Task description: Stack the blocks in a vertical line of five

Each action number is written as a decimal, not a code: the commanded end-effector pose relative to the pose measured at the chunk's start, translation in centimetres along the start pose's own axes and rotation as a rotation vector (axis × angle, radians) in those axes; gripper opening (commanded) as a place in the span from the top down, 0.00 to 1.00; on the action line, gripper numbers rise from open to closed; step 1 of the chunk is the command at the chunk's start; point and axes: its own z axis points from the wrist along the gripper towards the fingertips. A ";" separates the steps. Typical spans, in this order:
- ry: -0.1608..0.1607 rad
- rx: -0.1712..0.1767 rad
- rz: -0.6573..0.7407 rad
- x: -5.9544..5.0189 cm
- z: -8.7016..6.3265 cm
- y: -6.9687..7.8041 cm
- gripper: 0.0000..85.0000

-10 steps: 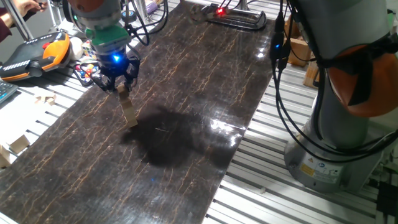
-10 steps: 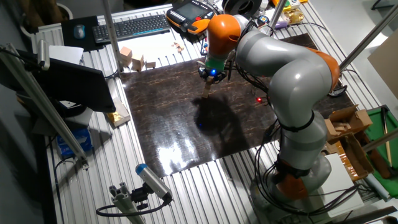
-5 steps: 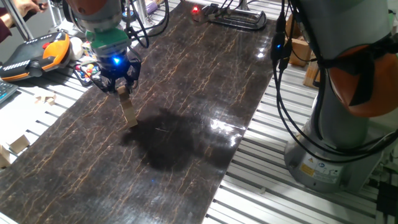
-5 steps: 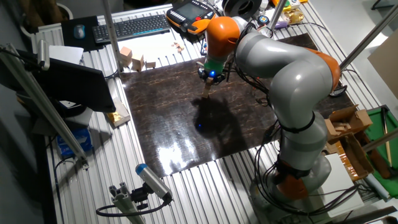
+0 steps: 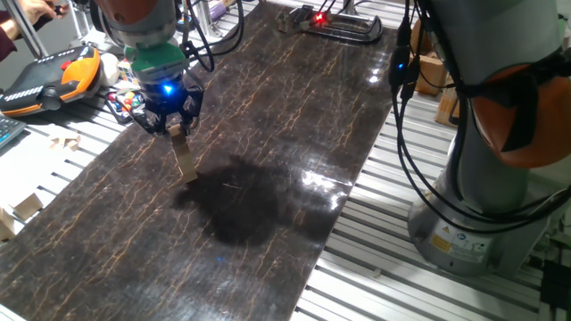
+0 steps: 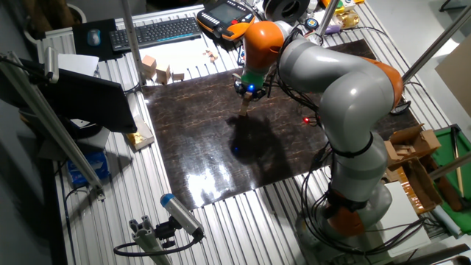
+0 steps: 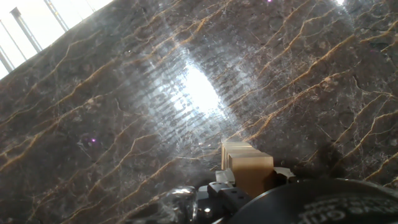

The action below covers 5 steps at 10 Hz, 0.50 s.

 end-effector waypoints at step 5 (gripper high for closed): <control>-0.004 -0.003 -0.006 0.1 0.1 0.0 0.99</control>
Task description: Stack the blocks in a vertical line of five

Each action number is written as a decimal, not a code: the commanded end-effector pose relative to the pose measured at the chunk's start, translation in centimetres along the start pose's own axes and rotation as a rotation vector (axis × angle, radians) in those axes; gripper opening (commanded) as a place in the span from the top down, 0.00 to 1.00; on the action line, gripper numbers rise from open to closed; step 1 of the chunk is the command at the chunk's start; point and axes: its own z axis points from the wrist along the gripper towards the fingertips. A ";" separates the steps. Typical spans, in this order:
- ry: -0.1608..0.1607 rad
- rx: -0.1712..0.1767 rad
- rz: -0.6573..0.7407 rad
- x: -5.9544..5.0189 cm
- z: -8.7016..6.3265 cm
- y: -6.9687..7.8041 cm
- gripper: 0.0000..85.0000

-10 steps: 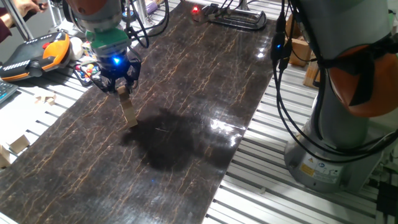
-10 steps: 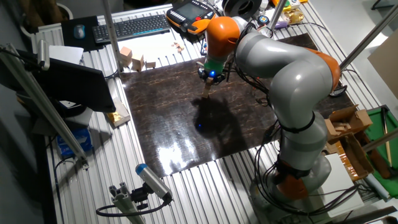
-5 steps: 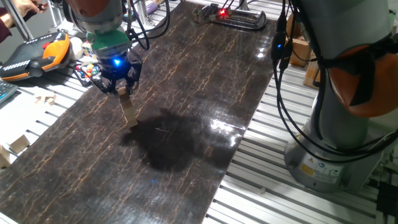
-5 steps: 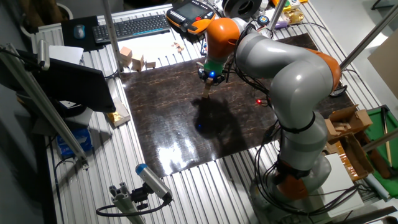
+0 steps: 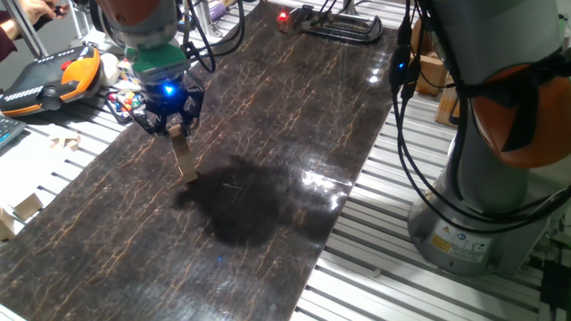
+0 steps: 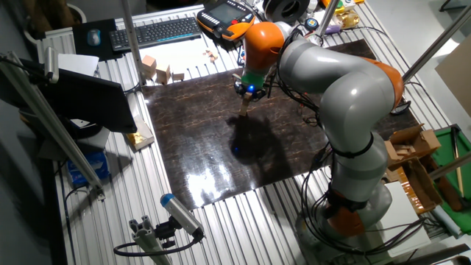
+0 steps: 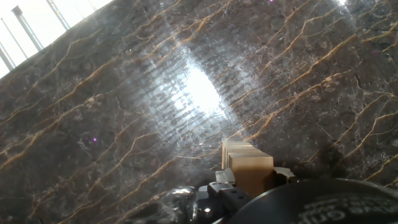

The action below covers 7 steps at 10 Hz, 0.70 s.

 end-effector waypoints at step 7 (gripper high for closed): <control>-0.014 0.007 0.020 0.0 0.1 0.1 0.70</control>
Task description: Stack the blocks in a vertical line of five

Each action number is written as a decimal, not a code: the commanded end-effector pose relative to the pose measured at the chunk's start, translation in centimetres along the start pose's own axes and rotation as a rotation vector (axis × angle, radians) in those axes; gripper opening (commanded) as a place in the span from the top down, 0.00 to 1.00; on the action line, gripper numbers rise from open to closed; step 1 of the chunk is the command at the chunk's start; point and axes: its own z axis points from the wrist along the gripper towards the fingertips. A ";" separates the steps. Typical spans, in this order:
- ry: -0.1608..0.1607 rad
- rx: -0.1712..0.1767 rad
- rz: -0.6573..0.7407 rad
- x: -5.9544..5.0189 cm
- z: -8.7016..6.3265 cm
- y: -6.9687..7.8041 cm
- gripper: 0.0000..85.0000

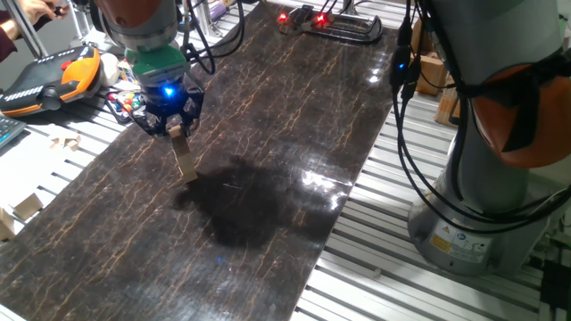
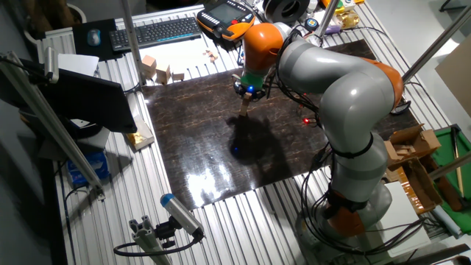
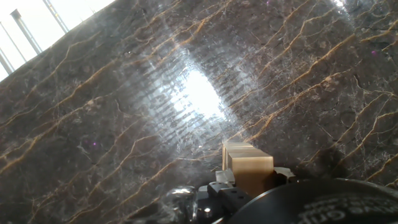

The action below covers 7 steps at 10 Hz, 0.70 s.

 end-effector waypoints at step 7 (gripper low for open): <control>-0.002 0.001 0.015 0.0 0.0 0.0 0.56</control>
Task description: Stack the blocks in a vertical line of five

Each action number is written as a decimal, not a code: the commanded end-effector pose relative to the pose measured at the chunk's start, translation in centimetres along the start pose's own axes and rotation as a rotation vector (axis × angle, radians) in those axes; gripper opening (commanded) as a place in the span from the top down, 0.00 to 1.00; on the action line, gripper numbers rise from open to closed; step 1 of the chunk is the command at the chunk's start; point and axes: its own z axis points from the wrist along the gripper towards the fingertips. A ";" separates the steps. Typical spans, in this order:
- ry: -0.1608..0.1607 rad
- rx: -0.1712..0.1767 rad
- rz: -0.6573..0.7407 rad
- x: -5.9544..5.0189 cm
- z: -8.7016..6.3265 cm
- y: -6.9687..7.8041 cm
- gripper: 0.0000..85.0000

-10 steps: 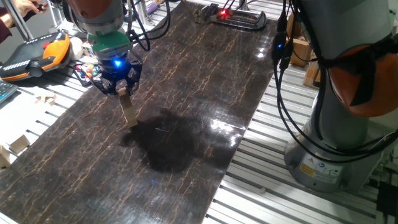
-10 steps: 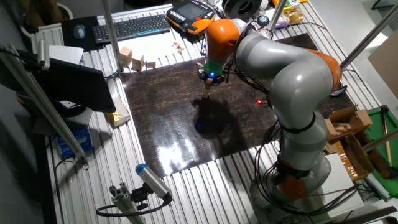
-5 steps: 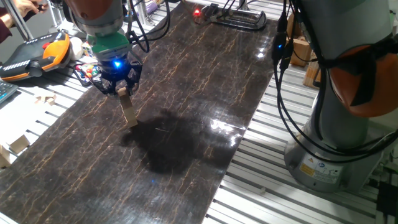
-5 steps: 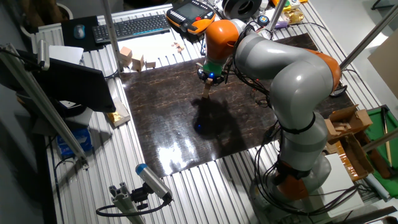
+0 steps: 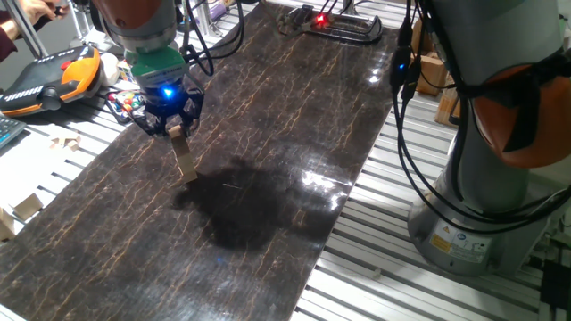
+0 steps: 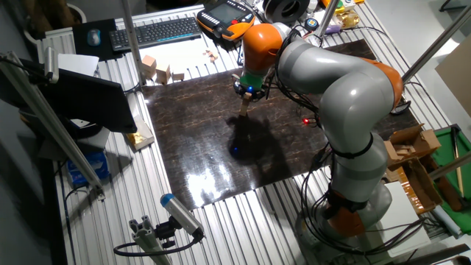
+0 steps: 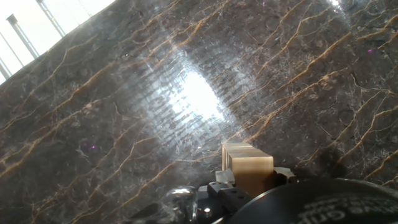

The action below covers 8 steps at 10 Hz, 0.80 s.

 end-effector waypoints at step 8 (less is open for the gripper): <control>-0.003 -0.002 0.009 0.0 0.1 0.0 0.55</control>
